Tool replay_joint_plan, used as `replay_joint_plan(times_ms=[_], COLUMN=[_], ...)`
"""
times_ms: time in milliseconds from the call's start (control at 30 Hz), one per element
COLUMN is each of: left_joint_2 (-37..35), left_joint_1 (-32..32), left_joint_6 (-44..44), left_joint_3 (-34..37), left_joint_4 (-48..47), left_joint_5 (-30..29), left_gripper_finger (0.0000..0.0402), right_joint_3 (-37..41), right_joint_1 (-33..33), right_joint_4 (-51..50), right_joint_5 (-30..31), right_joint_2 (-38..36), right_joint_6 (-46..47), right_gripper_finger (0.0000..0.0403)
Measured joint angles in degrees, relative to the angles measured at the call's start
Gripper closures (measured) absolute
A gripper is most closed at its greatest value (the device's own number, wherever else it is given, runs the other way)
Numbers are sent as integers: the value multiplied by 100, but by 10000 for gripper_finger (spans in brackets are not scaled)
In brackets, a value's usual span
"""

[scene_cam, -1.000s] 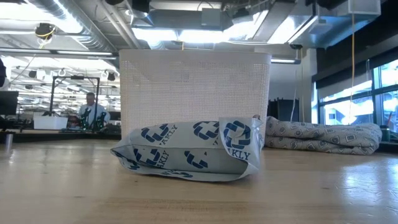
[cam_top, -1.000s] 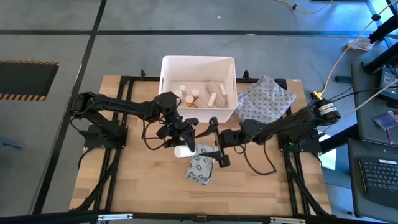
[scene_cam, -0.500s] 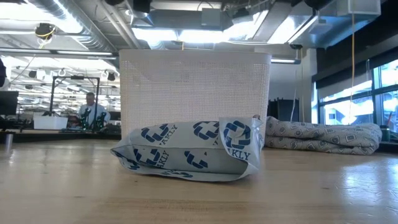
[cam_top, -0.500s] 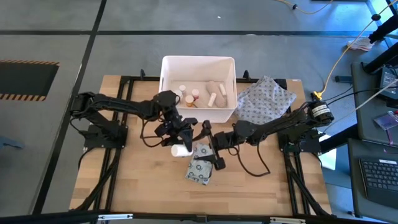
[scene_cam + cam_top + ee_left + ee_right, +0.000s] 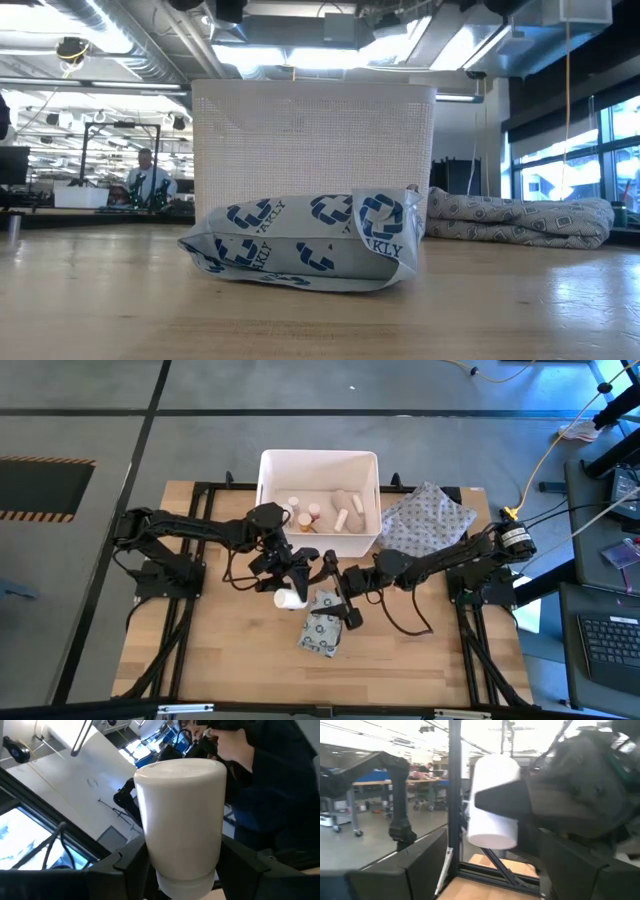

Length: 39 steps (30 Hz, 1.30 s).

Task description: Pick & place medical supplies in basket/bin

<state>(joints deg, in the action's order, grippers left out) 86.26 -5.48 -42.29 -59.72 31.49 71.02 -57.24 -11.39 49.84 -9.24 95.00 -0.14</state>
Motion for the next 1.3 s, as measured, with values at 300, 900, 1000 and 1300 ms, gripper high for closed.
replay_joint_plan(times_ms=[300,900,1000,1300], left_joint_2=[0,-7,-7,-7], left_joint_1=[-60,-363,-363,-501], left_joint_6=[175,742,1093,2572], left_joint_3=[0,-7,-4,-4], left_joint_4=[0,-169,-189,-306], left_joint_5=[250,736,706,467], left_gripper_finger=[213,211,213,213], right_joint_3=[-223,-239,-239,-239], right_joint_1=[249,480,480,478], right_joint_4=[-513,-577,-660,-1524], right_joint_5=[-296,-755,-749,-626], right_joint_2=[2,2,2,1], right_joint_6=[845,888,609,-468], right_gripper_finger=[96,96,96,96])
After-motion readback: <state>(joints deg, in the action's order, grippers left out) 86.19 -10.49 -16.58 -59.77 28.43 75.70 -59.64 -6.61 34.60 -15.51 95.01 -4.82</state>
